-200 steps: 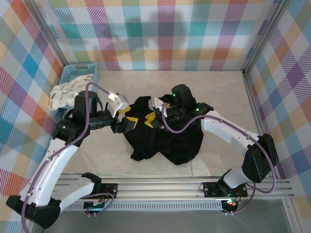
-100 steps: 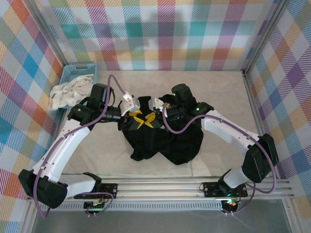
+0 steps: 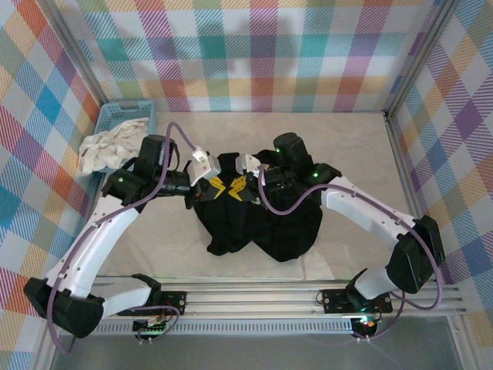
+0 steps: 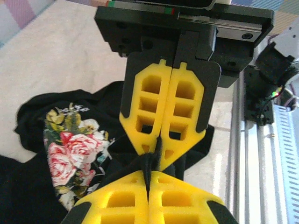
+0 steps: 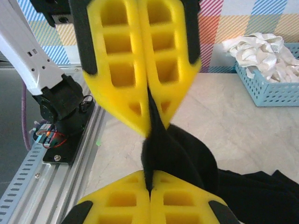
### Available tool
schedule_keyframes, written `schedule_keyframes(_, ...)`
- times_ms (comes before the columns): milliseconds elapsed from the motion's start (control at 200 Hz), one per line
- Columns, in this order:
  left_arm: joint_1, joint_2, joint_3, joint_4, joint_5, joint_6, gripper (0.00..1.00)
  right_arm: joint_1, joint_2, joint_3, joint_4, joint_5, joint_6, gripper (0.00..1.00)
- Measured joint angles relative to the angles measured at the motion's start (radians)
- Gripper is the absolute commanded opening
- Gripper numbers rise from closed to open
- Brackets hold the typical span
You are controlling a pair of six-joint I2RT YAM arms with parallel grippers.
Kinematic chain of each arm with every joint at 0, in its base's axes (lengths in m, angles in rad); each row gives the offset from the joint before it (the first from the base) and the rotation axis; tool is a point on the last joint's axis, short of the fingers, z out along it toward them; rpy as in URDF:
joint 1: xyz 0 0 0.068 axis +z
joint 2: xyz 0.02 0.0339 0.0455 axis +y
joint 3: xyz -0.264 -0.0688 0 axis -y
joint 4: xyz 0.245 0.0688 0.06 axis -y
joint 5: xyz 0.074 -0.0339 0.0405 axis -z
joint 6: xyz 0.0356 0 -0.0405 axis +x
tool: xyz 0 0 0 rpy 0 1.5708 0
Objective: Fold the inside-out t-shirt
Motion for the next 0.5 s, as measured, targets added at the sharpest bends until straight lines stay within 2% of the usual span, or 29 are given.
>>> schedule_keyframes(40, 0.000, -0.021, 0.000, 0.001, -0.024, -0.004, 0.00, -0.002, -0.005, -0.002, 0.002, 0.012, 0.004, 0.08)
schedule_keyframes(115, -0.001, -0.049, 0.000, -0.005, -0.063, -0.015, 0.00, 0.000, -0.009, -0.002, 0.015, 0.051, 0.023, 0.31)
schedule_keyframes(185, 0.000, -0.064, 0.002, -0.013, -0.111, -0.031, 0.00, 0.001, -0.013, -0.002, 0.006, 0.138, 0.059, 0.51)
schedule_keyframes(240, 0.000, -0.072, 0.009, -0.024, -0.158, -0.058, 0.00, -0.004, -0.015, -0.001, -0.008, 0.231, 0.111, 0.62)
schedule_keyframes(350, 0.000, -0.097, 0.018, -0.038, -0.279, -0.148, 0.00, -0.033, -0.022, -0.002, -0.059, 0.418, 0.235, 0.71)
schedule_keyframes(500, 0.000, -0.157, 0.017, -0.038, -0.440, -0.284, 0.00, -0.145, -0.034, -0.054, -0.151, 0.671, 0.427, 0.72)
